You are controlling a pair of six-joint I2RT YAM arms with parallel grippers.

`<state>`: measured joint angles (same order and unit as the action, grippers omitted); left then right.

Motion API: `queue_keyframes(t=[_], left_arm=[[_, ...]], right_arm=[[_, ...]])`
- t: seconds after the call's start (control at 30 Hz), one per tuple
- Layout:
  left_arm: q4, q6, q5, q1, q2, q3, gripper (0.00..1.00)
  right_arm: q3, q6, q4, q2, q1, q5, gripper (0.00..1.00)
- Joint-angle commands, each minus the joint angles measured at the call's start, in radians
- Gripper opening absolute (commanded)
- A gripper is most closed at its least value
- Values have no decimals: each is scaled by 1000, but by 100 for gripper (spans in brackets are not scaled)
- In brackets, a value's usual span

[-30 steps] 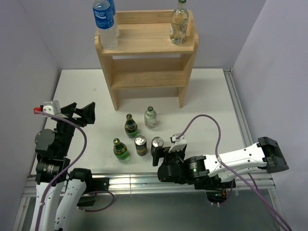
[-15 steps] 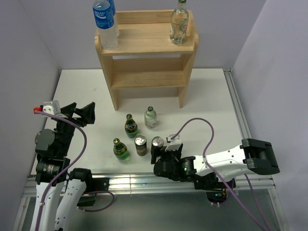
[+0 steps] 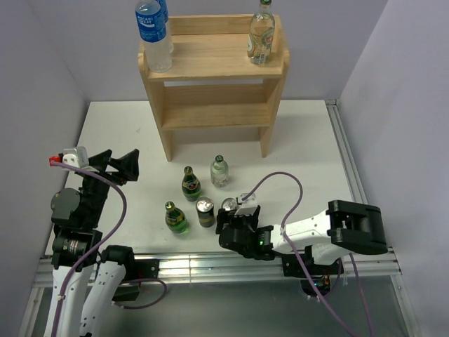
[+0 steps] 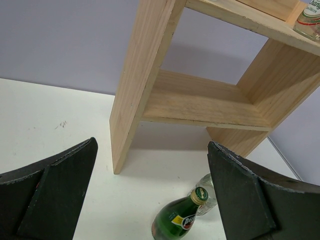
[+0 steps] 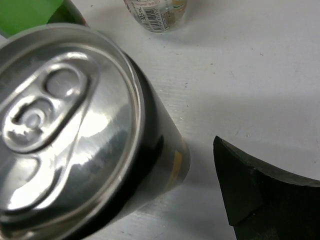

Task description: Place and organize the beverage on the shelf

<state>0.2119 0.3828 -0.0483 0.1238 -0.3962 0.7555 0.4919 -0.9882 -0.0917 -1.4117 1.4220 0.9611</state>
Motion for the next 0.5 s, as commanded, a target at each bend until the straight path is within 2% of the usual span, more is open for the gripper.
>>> queue_keyframes(t=[0.0,0.2,0.3,0.33,0.4,0.47], left_arm=[[-19,-10,-18,-6,-1,1,99],[-19,-10,-21,-6,-7,1,99],[-19,-10,-19,-6,-7,1,99],[-17,-10,-21,-6,-10,-1,99],[-17,-9,-19,-6,-9,1,99],[-17,-10,-19,-6,-9,1,99]], right_arm=[[-24,26,-121,-39,-23,63,97],[-33,40,-190,-93,-41,91,88],[-30,52,-209,-112,-46,105,75],[-30,59,-218,-115,-44,107,66],[-29,71,-226,-118,-44,105,58],[-29,75,-224,-113,-46,102,36]])
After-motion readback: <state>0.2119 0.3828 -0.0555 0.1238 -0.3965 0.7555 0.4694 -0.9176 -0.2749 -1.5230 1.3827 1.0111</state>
